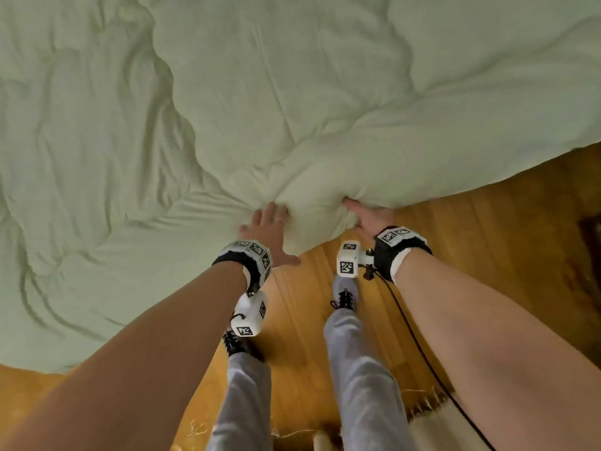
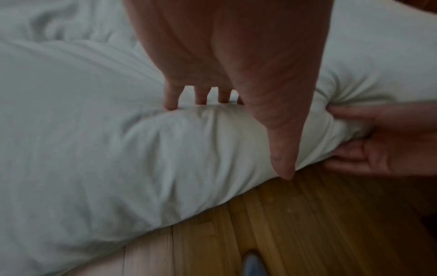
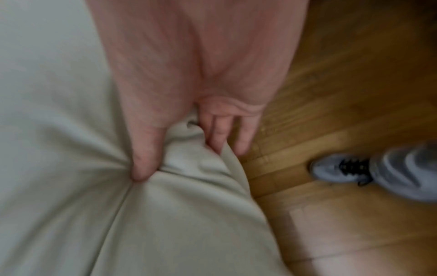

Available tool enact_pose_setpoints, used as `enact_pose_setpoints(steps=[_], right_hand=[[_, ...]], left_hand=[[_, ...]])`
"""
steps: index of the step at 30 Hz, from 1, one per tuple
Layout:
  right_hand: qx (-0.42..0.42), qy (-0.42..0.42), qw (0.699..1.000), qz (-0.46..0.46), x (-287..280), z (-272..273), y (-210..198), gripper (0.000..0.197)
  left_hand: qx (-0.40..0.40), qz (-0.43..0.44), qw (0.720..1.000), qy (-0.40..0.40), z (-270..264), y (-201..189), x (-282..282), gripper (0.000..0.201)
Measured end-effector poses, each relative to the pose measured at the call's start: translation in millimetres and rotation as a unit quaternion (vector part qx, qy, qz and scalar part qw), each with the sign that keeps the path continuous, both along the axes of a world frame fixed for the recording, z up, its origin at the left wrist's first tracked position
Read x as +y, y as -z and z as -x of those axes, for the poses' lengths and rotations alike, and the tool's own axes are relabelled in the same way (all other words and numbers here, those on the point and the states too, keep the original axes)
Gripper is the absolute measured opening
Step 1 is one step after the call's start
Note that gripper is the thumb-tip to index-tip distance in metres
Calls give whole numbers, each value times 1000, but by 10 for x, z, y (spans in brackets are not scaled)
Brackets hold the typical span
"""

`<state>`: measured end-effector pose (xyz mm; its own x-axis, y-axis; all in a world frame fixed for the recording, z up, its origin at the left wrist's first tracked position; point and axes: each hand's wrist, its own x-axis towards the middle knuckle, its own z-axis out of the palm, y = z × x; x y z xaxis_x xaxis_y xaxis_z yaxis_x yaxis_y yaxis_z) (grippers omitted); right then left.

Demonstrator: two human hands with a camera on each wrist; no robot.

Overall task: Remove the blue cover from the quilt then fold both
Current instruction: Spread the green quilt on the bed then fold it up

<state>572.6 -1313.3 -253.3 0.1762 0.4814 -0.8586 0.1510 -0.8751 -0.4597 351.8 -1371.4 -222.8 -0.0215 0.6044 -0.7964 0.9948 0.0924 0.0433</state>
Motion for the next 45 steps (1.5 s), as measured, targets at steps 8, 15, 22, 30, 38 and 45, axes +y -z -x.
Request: enact_pose_setpoints(steps=[8,15,22,30,38,45], right_hand=[[61,-59,996,20,-233,-442,-716,13],[-38,-86,977,193,-749,-688,-803,22],[-65,-222,968,99,-592,435,-867,52],[-40,-462,886,-23,-820,2766,-2365,43],[-42,-497,859,-115,-1977,4930,-3147,55],[-42,-485,866,-114,-2408,5670,-3454,51]], left_hand=[[53,27,997,40,-321,-414,271,87],[-19,77,996,34,-310,-678,279,67],[-11,14,995,-102,651,-1192,-366,58],[-3,-102,939,-328,2868,-2544,-1624,53],[-9,-162,901,-402,4959,-3295,-3092,53],[1,-154,906,-394,5835,-3720,-3617,53]])
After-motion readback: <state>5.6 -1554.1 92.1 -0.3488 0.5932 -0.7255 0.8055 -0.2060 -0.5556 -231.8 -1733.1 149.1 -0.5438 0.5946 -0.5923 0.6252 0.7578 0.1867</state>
